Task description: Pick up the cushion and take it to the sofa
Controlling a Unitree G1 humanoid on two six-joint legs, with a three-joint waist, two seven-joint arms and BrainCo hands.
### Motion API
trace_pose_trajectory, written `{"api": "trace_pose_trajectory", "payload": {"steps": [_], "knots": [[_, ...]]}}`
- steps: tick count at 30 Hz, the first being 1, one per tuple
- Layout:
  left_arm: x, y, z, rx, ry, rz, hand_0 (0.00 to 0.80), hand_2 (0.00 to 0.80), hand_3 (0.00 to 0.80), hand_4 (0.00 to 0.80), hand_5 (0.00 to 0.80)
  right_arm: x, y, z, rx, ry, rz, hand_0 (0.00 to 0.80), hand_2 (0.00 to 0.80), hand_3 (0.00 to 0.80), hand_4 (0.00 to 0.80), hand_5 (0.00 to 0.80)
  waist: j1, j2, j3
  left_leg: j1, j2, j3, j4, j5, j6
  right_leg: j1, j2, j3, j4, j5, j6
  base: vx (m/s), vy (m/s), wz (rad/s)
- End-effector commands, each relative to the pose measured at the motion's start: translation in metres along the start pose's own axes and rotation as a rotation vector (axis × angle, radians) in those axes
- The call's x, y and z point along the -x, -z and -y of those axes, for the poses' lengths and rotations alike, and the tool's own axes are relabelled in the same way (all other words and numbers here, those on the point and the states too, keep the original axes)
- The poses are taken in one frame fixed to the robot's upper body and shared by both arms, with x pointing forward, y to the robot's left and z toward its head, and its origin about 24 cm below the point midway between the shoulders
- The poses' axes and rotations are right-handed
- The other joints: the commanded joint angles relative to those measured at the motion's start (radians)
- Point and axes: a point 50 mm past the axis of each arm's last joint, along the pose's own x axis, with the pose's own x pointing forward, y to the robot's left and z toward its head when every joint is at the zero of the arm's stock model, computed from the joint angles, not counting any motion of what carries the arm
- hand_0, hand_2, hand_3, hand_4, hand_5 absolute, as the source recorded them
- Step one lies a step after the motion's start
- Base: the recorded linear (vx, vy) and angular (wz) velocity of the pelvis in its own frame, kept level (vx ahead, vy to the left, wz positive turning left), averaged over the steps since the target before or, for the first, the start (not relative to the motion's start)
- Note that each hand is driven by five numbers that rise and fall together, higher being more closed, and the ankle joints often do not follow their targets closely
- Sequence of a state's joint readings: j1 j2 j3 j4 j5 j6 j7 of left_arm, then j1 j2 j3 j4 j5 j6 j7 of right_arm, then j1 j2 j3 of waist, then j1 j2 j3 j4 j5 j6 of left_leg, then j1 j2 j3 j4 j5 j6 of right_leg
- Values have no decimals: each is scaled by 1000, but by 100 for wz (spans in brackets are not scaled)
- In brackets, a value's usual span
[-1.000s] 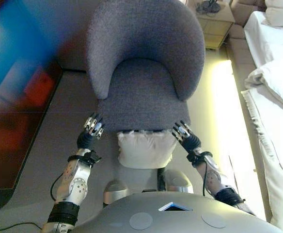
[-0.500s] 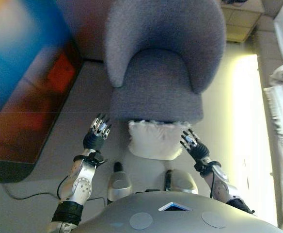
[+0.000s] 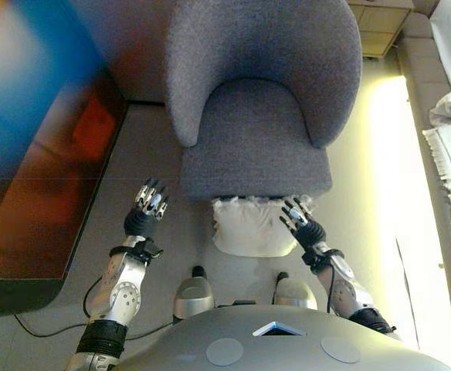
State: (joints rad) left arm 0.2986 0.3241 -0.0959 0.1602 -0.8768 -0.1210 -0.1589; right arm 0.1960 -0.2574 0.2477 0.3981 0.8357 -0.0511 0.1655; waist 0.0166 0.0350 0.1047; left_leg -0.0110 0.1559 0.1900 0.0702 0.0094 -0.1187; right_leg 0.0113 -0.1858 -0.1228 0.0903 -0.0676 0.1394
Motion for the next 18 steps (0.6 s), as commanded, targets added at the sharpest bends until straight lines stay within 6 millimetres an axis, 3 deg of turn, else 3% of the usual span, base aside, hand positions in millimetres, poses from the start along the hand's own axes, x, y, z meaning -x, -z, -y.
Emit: {"api": "trace_pose_trajectory", "payload": {"steps": [1, 2, 6, 8, 9, 11, 13, 15, 16, 18], "knots": [[1, -26, 3, -59, 66, 102, 0, 0, 0, 0, 0, -5, -21, -15, 20, -76, 91, 0, 0, 0, 0, 0, 12, -59, -3, -202, 43, -38, 207, 3, -4, 76, -47, -33, 23, 4, 22, -4, 15, 4], [0, -24, 5, -54, 89, 95, 0, 0, 0, 0, 0, -4, -24, -13, 31, -68, 105, 0, 0, 0, 0, 0, 9, -60, 3, -222, 51, -6, 226, 6, -3, 78, -41, -43, 25, 0, 18, -19, 42, 5], [-3, -22, 8, -70, 79, 91, 0, 0, 0, 0, 0, -11, -28, -15, 37, -65, 101, 0, 0, 0, 0, 0, 30, -66, 4, -214, 1, -68, 213, -27, 26, 64, -61, -34, 79, -20, 27, 11, 94, 8], [-4, -23, 9, -90, 85, 91, 0, 0, 0, 0, 0, -11, -25, -18, 39, -68, 96, 0, 0, 0, 0, 0, 34, -73, 2, -191, -32, -47, 202, -50, 71, 29, -92, -42, 202, 26, 33, 72, 125, -9], [-4, -22, 8, -103, 74, 88, 0, 0, 0, 0, 0, -12, -22, -20, 30, -73, 93, 0, 0, 0, 0, 0, 27, -66, 8, -155, -45, -42, 189, -64, 94, -39, -108, -36, 336, 87, 30, 104, 135, -28], [-4, -24, 4, -110, 60, 91, 0, 0, 0, 0, 0, -12, -18, -23, 21, -83, 84, 0, 0, 0, 0, 0, 26, -62, 21, -114, -55, -50, 182, -81, 106, -116, -133, -28, 440, 130, 19, 138, 53, -39], [-5, -29, 1, -113, 53, 102, 0, 0, 0, 0, 0, -13, -15, -25, 20, -103, 72, 0, 0, 0, 0, 0, 29, -70, 33, -90, -51, -56, 184, -93, 87, -135, -176, -40, 380, 162, 16, 180, -175, -16], [-7, -32, 0, -117, 48, 112, 0, 0, 0, 0, 0, -17, -16, -29, 19, -115, 72, 0, 0, 0, 0, 0, 23, -84, 45, -76, -38, -62, 190, -104, 58, -132, -213, -30, 252, 209, 33, 222, -368, -13], [-8, -35, 0, -125, 55, 117, 0, 0, 0, 0, 0, -19, -20, -32, 16, -120, 84, 0, 0, 0, 0, 0, 10, -99, 52, -69, -19, -62, 200, -117, 33, -141, -230, -9, 128, 238, 54, 264, -464, -6], [-10, -40, 1, -137, 65, 119, 0, 0, 0, 0, 0, -21, -26, -33, 17, -122, 100, 0, 0, 0, 0, 0, -6, -105, 63, -65, 31, -55, 227, -137, 2, -137, -237, 11, 28, 281, 87, 252, -473, -5]]}}
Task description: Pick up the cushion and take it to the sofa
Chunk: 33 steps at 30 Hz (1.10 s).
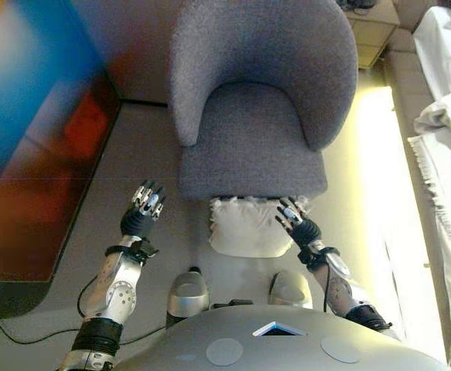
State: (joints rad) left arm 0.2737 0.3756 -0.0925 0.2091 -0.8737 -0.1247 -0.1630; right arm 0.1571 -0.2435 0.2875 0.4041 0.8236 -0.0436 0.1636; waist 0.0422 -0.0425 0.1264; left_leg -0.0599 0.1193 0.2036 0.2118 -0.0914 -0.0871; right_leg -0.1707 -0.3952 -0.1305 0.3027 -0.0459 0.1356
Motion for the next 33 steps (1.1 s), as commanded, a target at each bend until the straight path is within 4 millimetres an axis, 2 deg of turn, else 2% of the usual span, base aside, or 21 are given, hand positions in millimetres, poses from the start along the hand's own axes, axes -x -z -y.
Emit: {"api": "trace_pose_trajectory", "payload": {"steps": [1, 3, 5, 7, 8, 9, 10, 11, 12, 13, 14, 16, 20, 25, 29, 30, 32, 33], "knots": [[-8, -35, 12, -71, 84, 135, 0, 0, 0, 0, 0, -14, -31, -18, 8, -77, 122, 0, 0, 0, 0, 0, -42, -32, 44, -5, 96, -59, 95, -46, -48, 36, -35, 26, -231, 300, 111, 255, -428, 9], [-9, -34, 10, -49, 65, 131, 0, 0, 0, 0, 0, -15, -37, -19, 72, -101, 128, 0, 0, 0, 0, 0, -48, -23, 40, 9, 147, -51, 96, -41, -65, 51, -15, 39, -237, 270, 126, 275, -359, 29], [-10, -30, 7, -55, 40, 104, 0, 0, 0, 0, 0, -16, -41, -20, 133, -121, 116, 0, 0, 0, 0, 0, -54, -19, 24, 16, 182, -61, 108, -27, -71, 69, 23, 46, -198, 206, 126, 278, -246, 41], [-9, -27, 6, -42, 28, 85, 0, 0, 0, 0, 0, -14, -42, -22, 141, -124, 105, 0, 0, 0, 0, 0, -62, -9, 13, 21, 205, -82, 123, 24, -73, 71, 57, 57, -160, 157, 119, 225, -146, 39], [-10, -25, 6, -36, 23, 68, 0, 0, 0, 0, 0, -12, -42, -18, 156, -103, 101, 0, 0, 0, 0, 0, -65, -4, 6, 7, 220, -85, 160, 83, -78, 87, 79, 42, -156, 130, 96, 190, -114, 26], [-11, -23, 7, -39, 22, 57, 0, 0, 0, 0, 0, -11, -43, -17, 163, -98, 104, 0, 0, 0, 0, 0, -65, -1, 3, -12, 219, -96, 191, 109, -77, 101, 93, 29, -161, 120, 79, 190, -110, 21], [-12, -21, 9, -43, 28, 50, 0, 0, 0, 0, 0, -11, -45, -15, 169, -94, 113, 0, 0, 0, 0, 0, -63, 0, -1, -27, 202, -102, 204, 119, -76, 118, 98, 6, -173, 117, 63, 153, -25, 15], [-13, -20, 11, -45, 33, 47, 0, 0, 0, 0, 0, -10, -46, -13, 174, -87, 123, 0, 0, 0, 0, 0, -62, 5, -4, -30, 193, -100, 188, 124, -75, 125, 99, -6, -175, 113, 55, 157, 122, 18], [-13, -18, 13, -33, 45, 47, 0, 0, 0, 0, 0, -8, -49, -11, 197, -75, 149, 0, 0, 0, 0, 0, -58, 22, -8, -29, 184, -84, 103, 139, -78, 133, 97, -22, -177, 106, 54, 131, 267, 21], [-15, -19, 17, -27, 71, 53, 0, 0, 0, 0, 0, -7, -54, -9, 213, -65, 178, 0, 0, 0, 0, 0, -54, 39, -10, -28, 178, -69, 5, 163, -84, 137, 89, -37, -179, 102, 61, 104, 293, 36], [-17, -20, 19, -32, 86, 53, 0, 0, 0, 0, 0, -6, -55, -9, 218, -57, 195, 0, 0, 0, 0, 0, -48, 47, -6, -34, 173, -79, -21, 182, -91, 139, 81, -45, -174, 96, 62, 62, 232, 48], [-21, -20, 23, -88, 100, 48, 0, 0, 0, 0, 0, -6, -59, -9, 220, -37, 229, 0, 0, 0, 0, 0, -51, 46, -8, -14, 155, -78, -51, 147, -88, 139, 42, -66, -173, 112, 80, 60, 125, 52], [-22, -19, 26, -150, 96, 38, 0, 0, 0, 0, 0, -5, -57, -14, 162, -47, 242, 0, 0, 0, 0, 0, -53, 43, -21, 29, 134, -52, -97, 129, -86, 157, -5, -91, -202, 154, 105, 95, 54, 15], [-24, -20, 29, -142, 110, 37, 0, 0, 0, 0, 0, -1, -52, -18, 171, -82, 240, 0, 0, 0, 0, 0, -50, 44, -39, 48, 130, -41, -161, 149, -80, 169, -6, -109, -220, 152, 116, 54, 20, -9], [-26, -19, 40, -146, 202, 6, 0, 0, 0, 0, 0, 2, -62, -21, 220, -102, 273, 0, 0, 0, 0, 0, -43, 41, -36, 43, 143, -46, -166, 159, -86, 175, 6, -121, -222, 138, 120, -4, -37, 0], [-24, -20, 48, -82, 277, -7, 0, 0, 0, 0, 0, 2, -68, -26, 156, -171, 284, 0, 0, 0, 0, 0, -40, 41, -32, 43, 149, -46, -167, 161, -88, 177, 9, -123, -225, 135, 123, -6, -49, 0], [-20, -17, 63, 135, 475, -46, 0, 0, 0, 0, 0, 6, -73, -47, -226, -464, 312, 0, 0, 0, 0, 0, -33, 39, -29, 41, 156, -43, -166, 163, -88, 183, 15, -129, -236, 133, 124, -5, -56, 2], [-18, -15, 69, 255, 562, -68, 0, 0, 0, 0, 0, 7, -73, -51, -351, -556, 325, 0, 0, 0, 0, 0, -31, 39, -29, 41, 160, -42, -165, 163, -89, 185, 18, -131, -238, 131, 124, 12, -57, 3]]}}
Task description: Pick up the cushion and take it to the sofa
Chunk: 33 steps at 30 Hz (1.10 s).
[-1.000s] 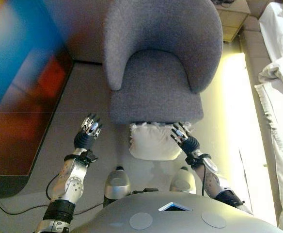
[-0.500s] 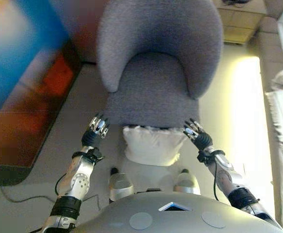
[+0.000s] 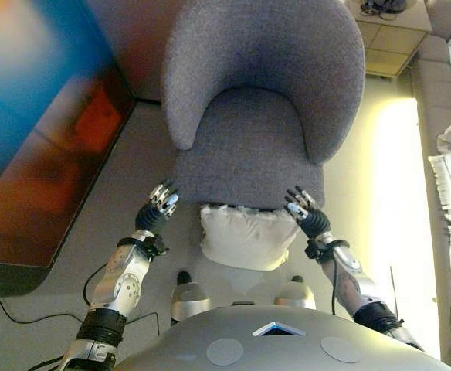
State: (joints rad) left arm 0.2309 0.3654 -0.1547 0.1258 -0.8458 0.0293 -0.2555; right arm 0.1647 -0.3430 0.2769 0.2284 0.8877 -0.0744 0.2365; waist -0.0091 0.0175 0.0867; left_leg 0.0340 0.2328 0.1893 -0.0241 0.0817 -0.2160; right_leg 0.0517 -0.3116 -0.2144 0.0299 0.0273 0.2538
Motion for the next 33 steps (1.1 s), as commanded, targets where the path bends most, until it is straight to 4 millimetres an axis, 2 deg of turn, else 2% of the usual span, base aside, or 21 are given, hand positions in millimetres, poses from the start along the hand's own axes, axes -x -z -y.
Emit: {"api": "trace_pose_trajectory", "payload": {"steps": [1, 2, 3, 4, 6, 9, 18, 27, 30, 33], "knots": [[-9, -17, 46, 471, 555, 94, 0, 0, 0, 0, 0, -10, -26, -46, -607, -509, 276, 0, 0, 0, 0, 0, 23, -18, 6, -50, 55, -23, 75, -15, 38, -33, -64, -52, 32, 54, 7, 35, -44, 4], [-9, -13, 55, 637, 649, 115, 0, 0, 0, 0, 0, -12, -22, -46, -686, -542, 297, 0, 0, 0, 0, 0, 24, -15, 0, -48, 62, -20, 77, -19, 35, -32, -63, -52, 32, 52, 8, 62, -30, 8], [-9, -9, 59, 722, 684, 133, 0, 0, 0, 0, 0, -16, -18, -45, -706, -505, 285, 0, 0, 0, 0, 0, 24, -12, -3, -44, 67, -19, 79, -22, 32, -29, -61, -51, 33, 50, 8, 75, -11, 5], [-13, -5, 64, 759, 670, 135, 0, 0, 0, 0, 0, -21, -12, -41, -690, -414, 253, 0, 0, 0, 0, 0, 23, -11, -6, -39, 70, -18, 81, -25, 30, -27, -60, -49, 34, 46, 8, 73, -11, 2], [-18, -3, 66, 775, 605, 128, 0, 0, 0, 0, 0, -28, -9, -44, -682, -405, 218, 0, 0, 0, 0, 0, 18, -12, -3, -26, 66, -13, 79, -29, 34, -21, -57, -42, 30, 48, 8, 23, -9, -1], [-11, 2, 56, 823, 584, 132, 0, 0, 0, 0, 0, -11, -1, -41, -667, -433, 196, 0, 0, 0, 0, 0, 17, -18, -20, -31, 63, -10, 79, -32, 40, -25, -53, -43, 25, 46, 8, 0, 0, 0], [-6, 5, 53, 727, 560, 109, 0, 0, 0, 0, 0, -7, 6, -43, -678, -434, 163, 0, 0, 0, 0, 0, 20, -21, -38, -21, 55, -13, 52, -27, 36, -24, -40, -48, 4, 55, 8, 0, 0, 0], [-6, 9, 51, 726, 519, 69, 0, 0, 0, 0, 0, -5, 12, -38, -661, -390, 141, 0, 0, 0, 0, 0, 18, -20, -43, -20, 54, -6, 39, -19, 32, -29, -35, -57, -1, 60, 8, 0, 0, 0], [-5, 11, 41, 619, 450, 68, 0, 0, 0, 0, 0, -4, 12, -34, -613, -363, 134, 0, 0, 0, 0, 0, 18, -20, -37, -26, 53, -5, 41, -18, 30, -36, -34, -57, -1, 63, 8, 0, 0, 0], [-2, 10, 17, 361, 248, 67, 0, 0, 0, 0, 0, -2, 15, -23, -450, -255, 102, 0, 0, 0, 0, 0, 19, -21, -34, -20, 51, -5, 38, -20, 27, -32, -33, -60, -7, 66, 8, 46, -2, 0]]}}
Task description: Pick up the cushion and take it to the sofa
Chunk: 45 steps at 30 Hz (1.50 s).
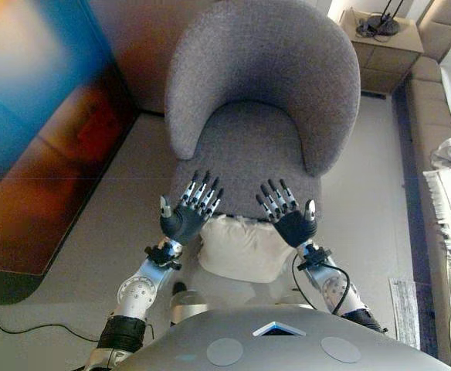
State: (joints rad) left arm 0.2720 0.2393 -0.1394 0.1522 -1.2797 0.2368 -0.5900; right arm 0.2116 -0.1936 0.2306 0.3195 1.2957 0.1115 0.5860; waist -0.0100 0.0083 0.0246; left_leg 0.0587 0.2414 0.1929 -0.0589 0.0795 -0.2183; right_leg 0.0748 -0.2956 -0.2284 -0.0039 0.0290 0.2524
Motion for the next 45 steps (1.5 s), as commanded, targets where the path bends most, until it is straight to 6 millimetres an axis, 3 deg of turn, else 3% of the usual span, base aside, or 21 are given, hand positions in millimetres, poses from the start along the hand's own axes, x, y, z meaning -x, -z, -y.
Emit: {"api": "trace_pose_trajectory", "payload": {"steps": [1, 4, 7, 12, 16, 21, 23, 31, 35, 36, 37, 45], "knots": [[2, -32, -14, -404, -238, 36, 0, 0, 0, 0, 0, -8, -24, -2, 327, 126, 58, 0, 0, 0, 0, 0, 22, -12, 28, -46, 40, -14, 77, -20, 29, -56, -49, -46, 29, 64, 9, 66, 19, 0], [9, -62, -28, -869, -490, 32, 0, 0, 0, 0, 0, -8, -49, 12, 685, 351, 46, 0, 0, 0, 0, 0, 21, -16, 47, -65, 32, -36, 113, -27, 35, -70, -54, -25, 51, 58, 9, 43, 36, 0], [12, -78, -36, -995, -605, 39, 0, 0, 0, 0, 0, -3, -61, 23, 799, 455, 33, 0, 0, 0, 0, 0, 18, -19, 67, -97, 31, -49, 164, -43, 34, -89, -56, -1, 75, 46, 6, 57, 24, -1], [5, -76, -44, -1014, -645, 45, 0, 0, 0, 0, 0, -3, -74, 33, 834, 550, 38, 0, 0, 0, 0, 0, 23, -21, 114, -184, 47, -61, 271, -77, 19, -144, -80, 17, 105, 55, 9, -10, -22, 0], [-34, -96, -28, -1076, -597, 155, 0, 0, 0, 0, 0, -31, -96, 19, 865, 493, 111, 0, 0, 0, 0, 0, 18, -15, 233, -394, 72, -86, 425, -96, 5, -355, -135, 53, 253, 69, 6, -319, -19, -3], [-70, -104, -4, -1167, -530, 212, 0, 0, 0, 0, 0, -56, -122, 2, 915, 547, 222, 0, 0, 0, 0, 0, 9, -7, 327, -628, 58, -125, 566, -122, 17, -609, -170, 113, 422, 60, -7, -228, 5, 3], [-85, -107, 5, -1195, -508, 223, 0, 0, 0, 0, 0, -67, -135, -4, 951, 595, 249, 0, 0, 0, 0, 0, 7, 6, 354, -727, 52, -155, 620, -135, 25, -714, -163, 148, 506, 34, -15, -229, 20, 8], [-120, -117, 31, -1216, -441, 283, 0, 0, 0, 0, 0, -83, -180, -17, 1015, 779, 350, 0, 0, 0, 0, 0, 6, 58, 406, -1012, 47, -209, 863, -211, 44, -1009, -135, 230, 801, -70, -42, -142, 13, 7], [-129, -126, 43, -1268, -441, 320, 0, 0, 0, 0, 0, -88, -198, -28, 1021, 828, 412, 0, 0, 0, 0, 0, 2, 66, 427, -1133, 48, -219, 990, -246, 60, -1134, -127, 254, 942, -112, -56, -52, -5, -1], [-131, -129, 44, -1263, -455, 320, 0, 0, 0, 0, 0, -89, -202, -30, 1019, 852, 425, 0, 0, 0, 0, 0, 3, 68, 433, -1160, 49, -230, 1055, -298, 54, -1163, -124, 266, 1009, -165, -52, 55, -20, -2], [-133, -131, 45, -1259, -471, 325, 0, 0, 0, 0, 0, -88, -206, -31, 1019, 868, 438, 0, 0, 0, 0, 0, 1, 69, 437, -1193, 48, -233, 1096, -310, 58, -1195, -121, 274, 1043, -175, -56, 55, -23, 0], [-144, -144, 50, -1216, -471, 274, 0, 0, 0, 0, 0, -91, -225, -44, 1031, 873, 444, 0, 0, 0, 0, 0, -6, 64, 453, -1339, 23, -261, 1258, -338, 79, -1328, -94, 309, 1186, -217, -80, 11, -16, -2]]}}
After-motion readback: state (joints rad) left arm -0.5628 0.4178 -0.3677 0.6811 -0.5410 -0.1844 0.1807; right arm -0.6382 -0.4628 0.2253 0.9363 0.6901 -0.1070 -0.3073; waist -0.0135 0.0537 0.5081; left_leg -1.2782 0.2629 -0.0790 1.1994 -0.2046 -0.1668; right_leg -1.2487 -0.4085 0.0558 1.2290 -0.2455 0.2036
